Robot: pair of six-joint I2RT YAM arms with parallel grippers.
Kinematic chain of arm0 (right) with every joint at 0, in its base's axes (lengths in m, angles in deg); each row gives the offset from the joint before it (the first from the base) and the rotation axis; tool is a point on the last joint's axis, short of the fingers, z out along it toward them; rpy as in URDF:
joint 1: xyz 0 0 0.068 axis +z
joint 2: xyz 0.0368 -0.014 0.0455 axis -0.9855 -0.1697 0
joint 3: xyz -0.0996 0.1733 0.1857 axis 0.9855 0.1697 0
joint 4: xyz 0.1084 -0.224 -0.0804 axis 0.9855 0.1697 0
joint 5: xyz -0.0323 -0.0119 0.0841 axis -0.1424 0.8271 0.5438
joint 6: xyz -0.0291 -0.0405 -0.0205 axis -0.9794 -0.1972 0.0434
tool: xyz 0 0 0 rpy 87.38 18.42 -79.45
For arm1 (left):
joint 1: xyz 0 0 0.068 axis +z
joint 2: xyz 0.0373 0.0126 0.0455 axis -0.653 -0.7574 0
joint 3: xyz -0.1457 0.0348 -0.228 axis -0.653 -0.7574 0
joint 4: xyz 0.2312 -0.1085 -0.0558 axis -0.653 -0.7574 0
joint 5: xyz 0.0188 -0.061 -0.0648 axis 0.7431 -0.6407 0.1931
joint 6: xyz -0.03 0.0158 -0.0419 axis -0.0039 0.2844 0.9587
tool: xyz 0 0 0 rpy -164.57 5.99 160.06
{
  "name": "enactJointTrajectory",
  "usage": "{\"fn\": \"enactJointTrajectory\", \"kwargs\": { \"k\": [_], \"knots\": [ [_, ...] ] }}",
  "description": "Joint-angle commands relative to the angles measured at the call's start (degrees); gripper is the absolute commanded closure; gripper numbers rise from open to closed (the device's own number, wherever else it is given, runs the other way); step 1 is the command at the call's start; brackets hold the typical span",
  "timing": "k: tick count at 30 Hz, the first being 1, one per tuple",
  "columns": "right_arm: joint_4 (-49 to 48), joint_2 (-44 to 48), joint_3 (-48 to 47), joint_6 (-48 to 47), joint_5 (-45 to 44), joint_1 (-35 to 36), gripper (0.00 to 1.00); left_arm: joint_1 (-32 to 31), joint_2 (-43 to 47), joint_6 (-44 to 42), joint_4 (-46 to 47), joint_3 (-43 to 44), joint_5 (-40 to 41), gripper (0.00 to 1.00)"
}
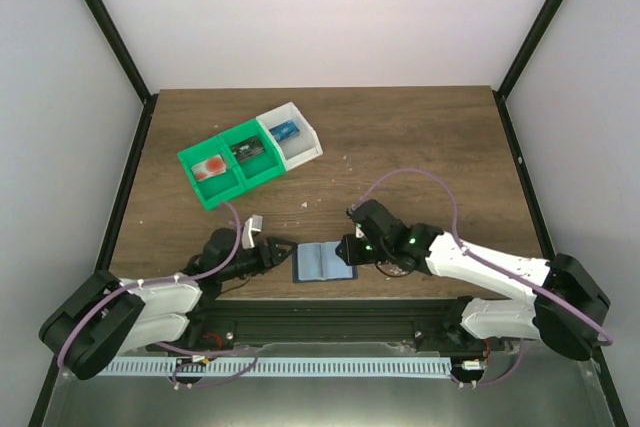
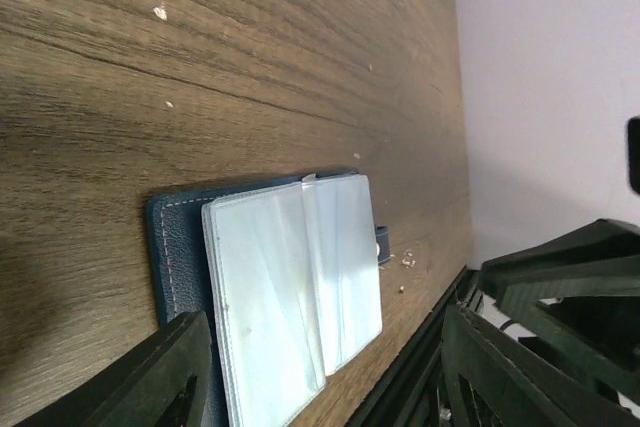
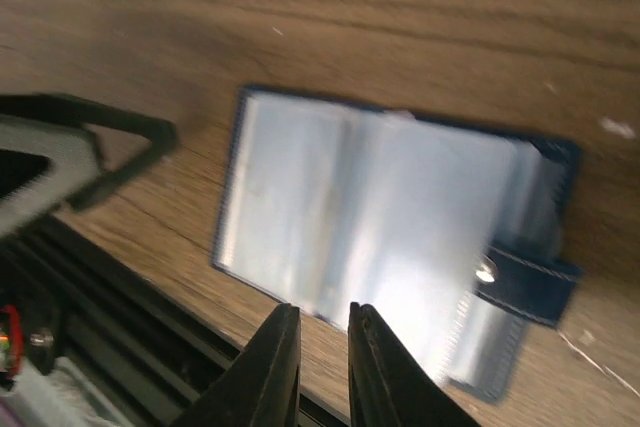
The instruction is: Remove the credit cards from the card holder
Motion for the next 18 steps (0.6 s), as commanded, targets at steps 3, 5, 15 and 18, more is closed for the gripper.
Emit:
{"fn": "enactJointTrajectory", "kwargs": {
  "k": [3, 5, 15, 18],
  "knots": [
    [-7.71, -2.33, -3.86, -0.48, 3.66, 0.28, 0.84, -0.23, 0.4, 3.18, 6.8, -2.26, -1.16, 0.35],
    [-10.72, -3.87, -3.56, -0.22, 4.92, 0.25, 0.84, -0.21, 0.05, 3.86, 8.0, -2.68, -1.26, 0.35],
    [-15.88, -14.37, -2.58, -0.57, 9.2, 0.27, 0.84, -0.27, -1.66, 4.9, 10.21, -3.05, -1.25, 0.35],
    [-16.43, -16.14, -2.09, -0.89, 8.71, 0.28, 0.84, -0.25, -2.43, 5.13, 10.99, -3.07, -1.4, 0.35]
  ]
}}
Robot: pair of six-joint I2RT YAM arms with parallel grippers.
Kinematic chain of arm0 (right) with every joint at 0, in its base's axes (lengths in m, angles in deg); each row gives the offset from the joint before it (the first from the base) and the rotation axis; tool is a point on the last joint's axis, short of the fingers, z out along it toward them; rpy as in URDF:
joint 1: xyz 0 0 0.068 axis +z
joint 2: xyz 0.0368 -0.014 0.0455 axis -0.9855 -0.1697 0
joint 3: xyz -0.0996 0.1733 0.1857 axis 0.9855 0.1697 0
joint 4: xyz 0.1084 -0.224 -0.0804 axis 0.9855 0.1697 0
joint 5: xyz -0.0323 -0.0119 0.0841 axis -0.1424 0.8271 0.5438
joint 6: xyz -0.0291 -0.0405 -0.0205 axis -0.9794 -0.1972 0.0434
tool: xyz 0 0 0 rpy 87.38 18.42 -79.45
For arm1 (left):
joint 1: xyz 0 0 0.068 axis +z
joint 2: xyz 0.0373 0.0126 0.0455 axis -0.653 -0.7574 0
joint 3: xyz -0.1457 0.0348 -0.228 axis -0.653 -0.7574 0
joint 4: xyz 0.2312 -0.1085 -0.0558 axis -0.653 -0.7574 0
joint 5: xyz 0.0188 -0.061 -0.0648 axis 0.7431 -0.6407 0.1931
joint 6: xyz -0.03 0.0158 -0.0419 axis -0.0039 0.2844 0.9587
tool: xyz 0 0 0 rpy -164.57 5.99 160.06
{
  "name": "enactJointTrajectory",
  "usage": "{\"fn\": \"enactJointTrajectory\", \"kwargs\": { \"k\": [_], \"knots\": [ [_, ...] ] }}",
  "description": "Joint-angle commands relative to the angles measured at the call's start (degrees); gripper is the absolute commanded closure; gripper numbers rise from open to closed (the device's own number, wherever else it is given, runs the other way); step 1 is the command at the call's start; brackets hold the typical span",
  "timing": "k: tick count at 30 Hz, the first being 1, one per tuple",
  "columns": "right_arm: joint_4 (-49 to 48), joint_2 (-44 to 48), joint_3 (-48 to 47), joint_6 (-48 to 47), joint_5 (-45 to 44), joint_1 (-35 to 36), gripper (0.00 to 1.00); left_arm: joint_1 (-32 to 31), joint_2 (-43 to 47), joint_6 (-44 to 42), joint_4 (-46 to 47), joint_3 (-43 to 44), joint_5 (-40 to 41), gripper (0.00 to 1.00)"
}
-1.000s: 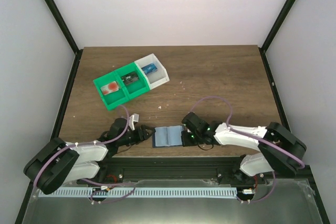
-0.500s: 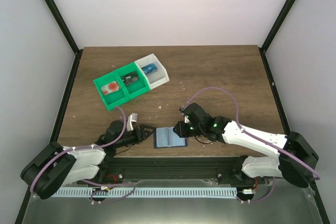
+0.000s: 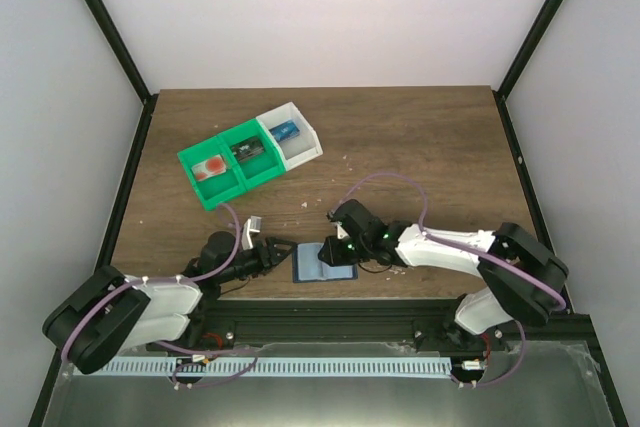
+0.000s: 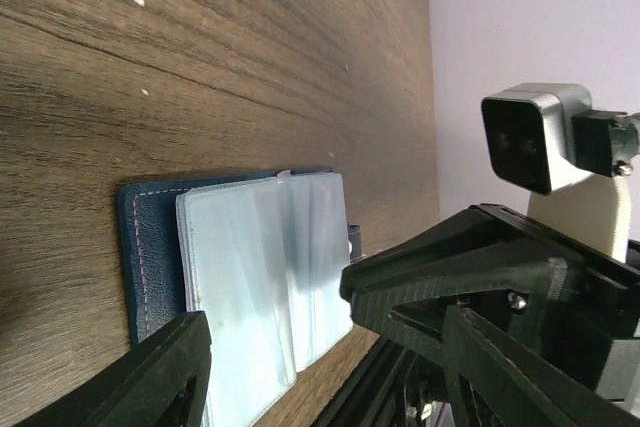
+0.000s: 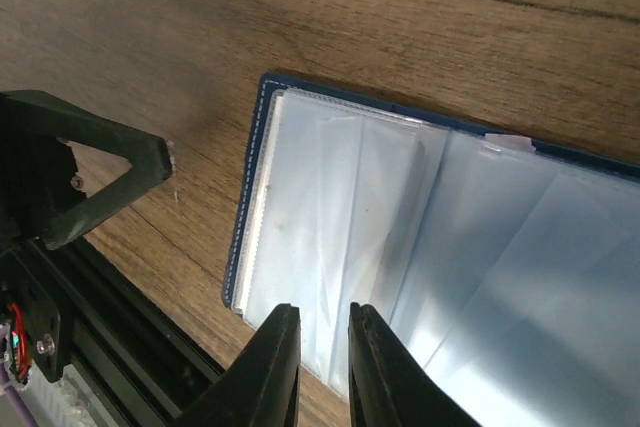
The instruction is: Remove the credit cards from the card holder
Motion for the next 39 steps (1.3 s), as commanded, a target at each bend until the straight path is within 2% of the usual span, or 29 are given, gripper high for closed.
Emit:
{"fn": "enactJointTrajectory", "kwargs": {
  "k": [1, 19, 30, 39],
  "knots": [
    [-2.76, -2.08, 0.03, -0.95, 0.87, 0.24, 0.84, -0.24, -1.14, 0.26, 3.62, -0.78, -0.42, 0.35],
    [-2.49, -7.53, 2.63, -2.24, -0.08, 0.31, 0.84, -0.22, -2.35, 0.94, 3.59, -0.29, -0.43, 0.36],
    [-5.16, -9.07, 4.1, -1.91, 0.31, 0.31, 0.97, -1.23, -4.78, 1.9, 5.95, -0.25, -0.33, 0.36],
    [-7.12, -8.45, 4.88, -1.32, 1.44, 0.31, 1.0, -2.17, -7.53, 2.51, 8.75, 0.42, -0.87, 0.36]
  ]
}}
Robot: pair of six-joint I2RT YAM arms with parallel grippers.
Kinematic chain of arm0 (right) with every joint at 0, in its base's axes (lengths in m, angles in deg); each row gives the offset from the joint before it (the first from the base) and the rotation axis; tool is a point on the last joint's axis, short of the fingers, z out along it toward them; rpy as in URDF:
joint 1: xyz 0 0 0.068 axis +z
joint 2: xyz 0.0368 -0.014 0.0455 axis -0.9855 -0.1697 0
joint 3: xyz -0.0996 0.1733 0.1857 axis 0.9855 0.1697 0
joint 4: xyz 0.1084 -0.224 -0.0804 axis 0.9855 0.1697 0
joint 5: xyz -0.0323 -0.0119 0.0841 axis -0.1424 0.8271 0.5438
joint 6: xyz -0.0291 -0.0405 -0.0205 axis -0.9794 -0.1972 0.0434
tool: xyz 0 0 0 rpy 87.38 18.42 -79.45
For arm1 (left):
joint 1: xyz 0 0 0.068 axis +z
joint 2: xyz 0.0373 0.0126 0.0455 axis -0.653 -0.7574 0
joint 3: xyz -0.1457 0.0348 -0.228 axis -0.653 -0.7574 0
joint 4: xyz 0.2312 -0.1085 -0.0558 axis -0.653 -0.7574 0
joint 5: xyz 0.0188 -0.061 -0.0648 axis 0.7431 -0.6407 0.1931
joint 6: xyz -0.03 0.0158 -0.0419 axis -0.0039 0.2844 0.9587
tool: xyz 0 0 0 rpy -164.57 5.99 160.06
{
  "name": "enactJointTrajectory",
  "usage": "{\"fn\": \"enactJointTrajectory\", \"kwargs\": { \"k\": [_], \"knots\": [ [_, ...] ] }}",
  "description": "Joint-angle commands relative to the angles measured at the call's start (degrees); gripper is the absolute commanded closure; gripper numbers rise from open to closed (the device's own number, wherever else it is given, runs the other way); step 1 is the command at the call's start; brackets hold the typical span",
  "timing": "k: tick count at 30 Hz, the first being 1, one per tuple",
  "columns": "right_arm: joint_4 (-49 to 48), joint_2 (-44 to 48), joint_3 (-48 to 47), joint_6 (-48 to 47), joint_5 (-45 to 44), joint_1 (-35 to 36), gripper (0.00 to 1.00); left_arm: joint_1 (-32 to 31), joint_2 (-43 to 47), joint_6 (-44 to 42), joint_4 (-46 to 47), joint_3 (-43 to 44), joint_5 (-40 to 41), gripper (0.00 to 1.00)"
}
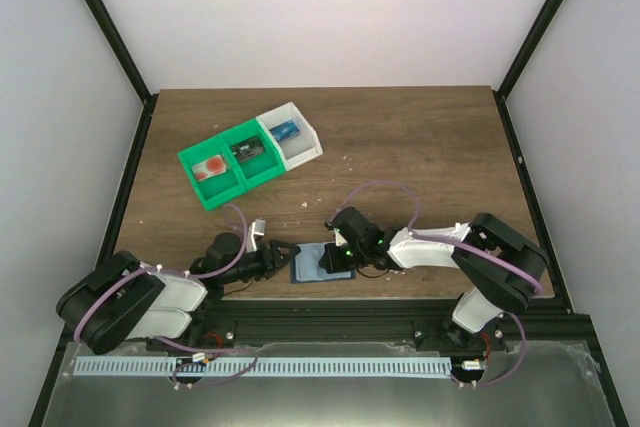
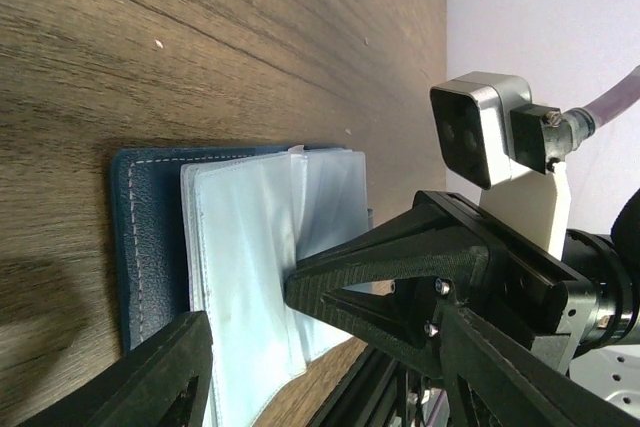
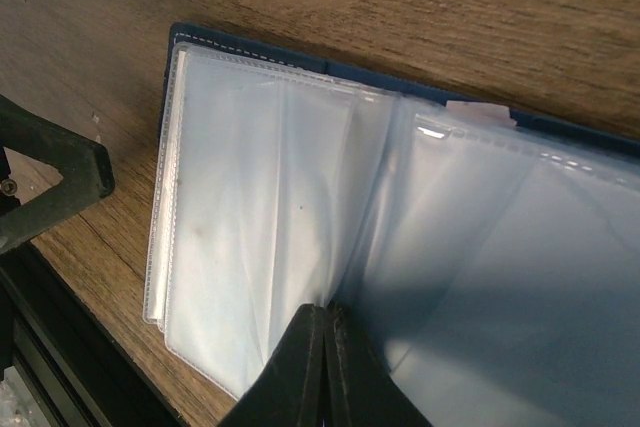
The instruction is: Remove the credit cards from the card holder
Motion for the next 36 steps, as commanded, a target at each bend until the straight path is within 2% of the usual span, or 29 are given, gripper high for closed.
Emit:
{"fn": "enactJointTrajectory", "kwargs": {
  "k": [1, 10, 19, 36],
  "knots": [
    [1.56, -0.95, 1.42, 0.08, -0.51, 0.34, 1.0, -0.63, -0.9, 0.38, 3.82, 0.52, -0.57, 0.36],
    [1.55, -0.91, 1.58, 0.17, -0.55, 0.29, 1.0, -2.45, 0.28, 0.27, 1.47, 2.01, 0.52, 0.34],
    [1.7, -0.73, 1.51, 0.29, -0.74, 0.32, 1.0, -2.8, -4.11, 0.09, 2.87, 2.1, 0.48, 0.34],
    [1.59, -0.94, 1.63, 0.26, -0.66, 0.33, 1.0, -4.03, -14.18, 2.0, 12.16, 2.58, -1.46, 0.34]
  ]
}}
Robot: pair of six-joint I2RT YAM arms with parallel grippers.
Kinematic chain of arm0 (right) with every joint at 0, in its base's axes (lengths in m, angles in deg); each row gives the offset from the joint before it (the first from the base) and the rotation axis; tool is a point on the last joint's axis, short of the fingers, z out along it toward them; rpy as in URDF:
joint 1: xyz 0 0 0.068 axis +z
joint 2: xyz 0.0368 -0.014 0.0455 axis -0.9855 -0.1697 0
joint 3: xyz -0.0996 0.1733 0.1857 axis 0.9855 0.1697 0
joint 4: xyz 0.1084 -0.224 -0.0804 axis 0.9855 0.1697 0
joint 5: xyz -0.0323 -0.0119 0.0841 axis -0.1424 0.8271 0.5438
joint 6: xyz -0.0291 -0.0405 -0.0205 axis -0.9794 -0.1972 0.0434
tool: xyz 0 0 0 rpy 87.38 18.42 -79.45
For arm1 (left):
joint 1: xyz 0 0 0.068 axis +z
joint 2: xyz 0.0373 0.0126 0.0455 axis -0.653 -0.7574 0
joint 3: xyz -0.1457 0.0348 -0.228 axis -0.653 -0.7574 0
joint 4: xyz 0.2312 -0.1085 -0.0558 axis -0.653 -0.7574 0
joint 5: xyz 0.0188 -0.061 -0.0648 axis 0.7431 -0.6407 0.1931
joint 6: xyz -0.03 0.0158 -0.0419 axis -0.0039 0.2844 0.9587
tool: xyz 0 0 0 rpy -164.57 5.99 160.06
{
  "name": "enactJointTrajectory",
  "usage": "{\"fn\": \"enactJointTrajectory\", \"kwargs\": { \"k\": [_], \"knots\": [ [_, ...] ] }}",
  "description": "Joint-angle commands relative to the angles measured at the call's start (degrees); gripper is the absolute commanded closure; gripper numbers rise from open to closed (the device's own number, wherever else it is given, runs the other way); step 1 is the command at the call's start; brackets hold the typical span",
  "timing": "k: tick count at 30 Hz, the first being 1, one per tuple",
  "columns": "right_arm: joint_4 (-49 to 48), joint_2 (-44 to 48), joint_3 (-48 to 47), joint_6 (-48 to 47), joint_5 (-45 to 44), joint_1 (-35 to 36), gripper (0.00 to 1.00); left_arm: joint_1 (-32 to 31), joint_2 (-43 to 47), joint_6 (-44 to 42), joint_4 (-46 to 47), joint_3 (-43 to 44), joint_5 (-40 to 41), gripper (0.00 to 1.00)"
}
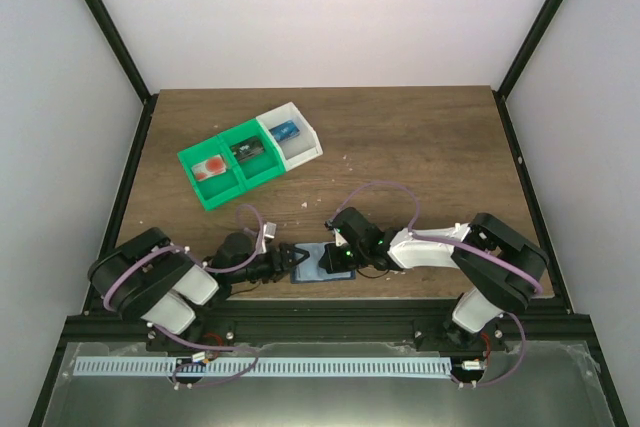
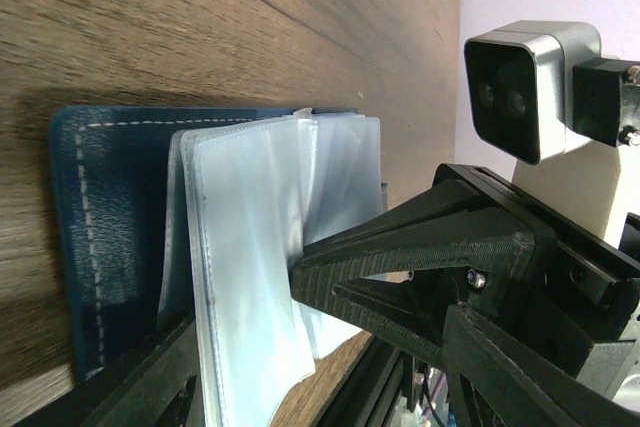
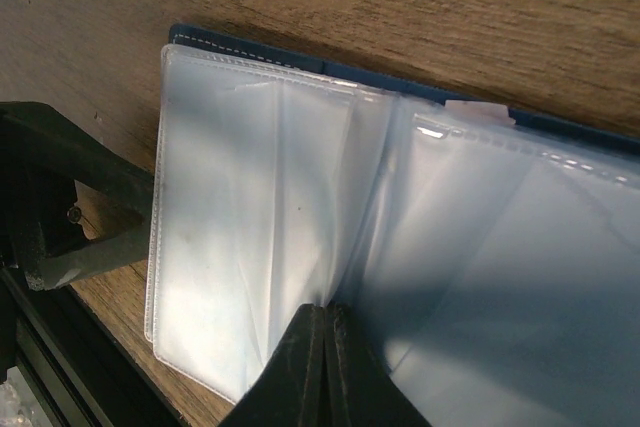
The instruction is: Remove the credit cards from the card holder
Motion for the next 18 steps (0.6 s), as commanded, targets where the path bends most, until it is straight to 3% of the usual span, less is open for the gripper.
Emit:
{"fn": "enactJointTrajectory", "kwargs": {
  "k": [1, 8, 18],
  "knots": [
    [2.37, -0.94, 1.35, 0.02, -0.83, 0.34, 1.0, -0.73, -1.85, 0.58, 3.25, 0.6, -0.84, 0.35],
    [2.38, -0.78, 1.38, 0.02, -1.03, 0.33, 0.99, -0.68, 1.14, 0.5, 1.32, 0.28, 0.1, 0.35],
    [2.38, -0.65, 1.45, 0.1, -1.0, 0.31, 1.0, -0.73, 16.22, -4.09, -18.73, 3.5, 5.0, 0.35]
  ]
}}
